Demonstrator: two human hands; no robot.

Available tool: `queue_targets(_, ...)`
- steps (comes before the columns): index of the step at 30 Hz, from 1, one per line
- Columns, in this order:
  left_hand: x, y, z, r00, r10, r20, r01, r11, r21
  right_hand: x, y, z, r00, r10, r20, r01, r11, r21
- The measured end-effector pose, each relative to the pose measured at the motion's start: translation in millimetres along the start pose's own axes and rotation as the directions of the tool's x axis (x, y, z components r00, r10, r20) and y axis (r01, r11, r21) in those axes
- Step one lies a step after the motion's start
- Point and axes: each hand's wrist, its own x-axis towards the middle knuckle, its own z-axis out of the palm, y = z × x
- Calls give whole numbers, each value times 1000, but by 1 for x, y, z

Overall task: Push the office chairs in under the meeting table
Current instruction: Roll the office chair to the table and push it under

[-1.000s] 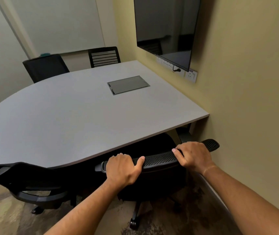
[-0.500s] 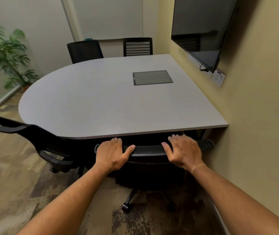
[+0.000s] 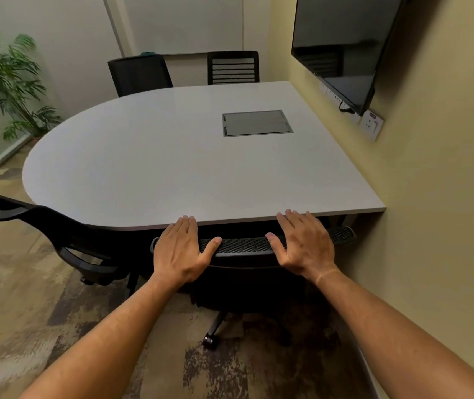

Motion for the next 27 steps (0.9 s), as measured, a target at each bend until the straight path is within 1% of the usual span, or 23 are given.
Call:
queue_targets(5, 14, -5, 2, 1000, -7, 6, 7, 1000, 11, 13, -2, 4, 1000, 9, 20, -9, 1000, 7)
queue_targets(13, 43, -12, 8, 1000, -20, 10, 20, 1000, -1, 42, 1, 12, 1000, 11, 11, -12, 1000, 17)
queue_targets(27, 87, 10, 15, 1000, -9, -15, 9, 1000, -13, 90, 40, 23, 1000, -5, 2, 5, 1000, 7)
